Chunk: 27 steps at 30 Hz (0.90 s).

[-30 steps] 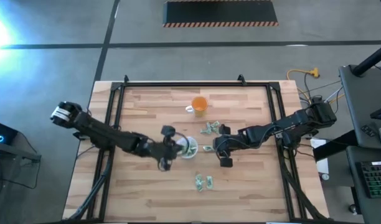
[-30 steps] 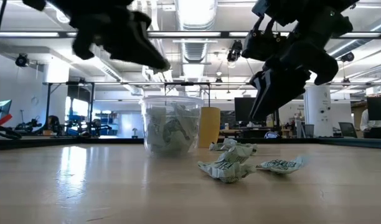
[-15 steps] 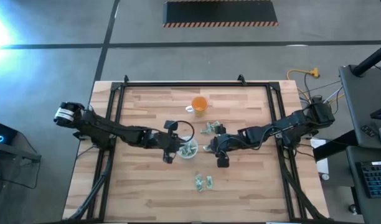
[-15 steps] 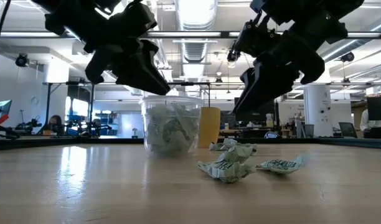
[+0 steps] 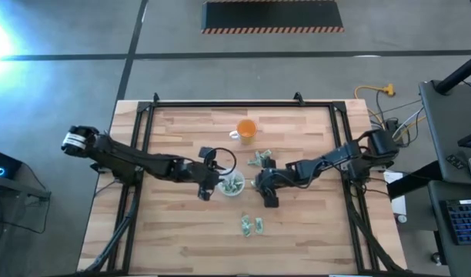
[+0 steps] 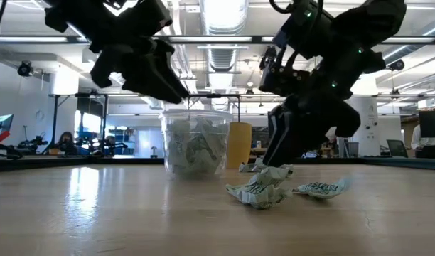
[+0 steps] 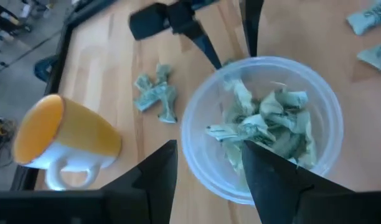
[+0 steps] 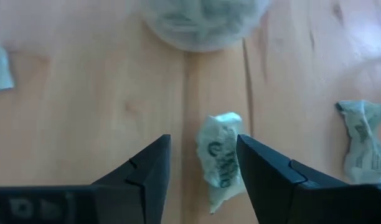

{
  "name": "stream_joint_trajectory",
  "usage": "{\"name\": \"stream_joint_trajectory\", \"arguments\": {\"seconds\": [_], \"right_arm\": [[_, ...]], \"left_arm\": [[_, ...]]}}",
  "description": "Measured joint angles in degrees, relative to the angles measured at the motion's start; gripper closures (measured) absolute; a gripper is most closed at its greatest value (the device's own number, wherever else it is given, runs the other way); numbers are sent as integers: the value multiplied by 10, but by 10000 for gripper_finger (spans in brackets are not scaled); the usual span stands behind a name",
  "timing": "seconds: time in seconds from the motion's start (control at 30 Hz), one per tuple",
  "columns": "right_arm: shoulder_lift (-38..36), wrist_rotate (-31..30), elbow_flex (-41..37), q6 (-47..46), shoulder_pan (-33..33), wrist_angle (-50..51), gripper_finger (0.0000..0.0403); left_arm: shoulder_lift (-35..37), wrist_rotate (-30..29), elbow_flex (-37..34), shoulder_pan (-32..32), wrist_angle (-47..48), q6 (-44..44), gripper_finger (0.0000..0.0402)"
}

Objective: Pick and place Stevia / Truvia into bins
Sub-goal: Put the green stevia packet into the transparent container

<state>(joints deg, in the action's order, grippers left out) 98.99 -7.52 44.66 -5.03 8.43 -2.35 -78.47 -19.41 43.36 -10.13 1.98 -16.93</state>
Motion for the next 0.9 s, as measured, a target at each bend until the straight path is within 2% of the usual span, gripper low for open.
{"name": "stream_joint_trajectory", "arguments": {"seconds": [0.27,0.43,0.7,0.9], "right_arm": [[7,-2,0,-3,-15,-2,232],[8,-15,-2,-3,-18,3,248],[8,-15,-2,10,-21,4,322],[8,-15,-2,10,-21,4,385]], "left_arm": [[62,-8,-18,0,17,2,237],[115,-9,-27,0,45,16,237],[180,-10,-32,-1,96,47,237],[198,-9,-47,-1,91,48,237]]}}
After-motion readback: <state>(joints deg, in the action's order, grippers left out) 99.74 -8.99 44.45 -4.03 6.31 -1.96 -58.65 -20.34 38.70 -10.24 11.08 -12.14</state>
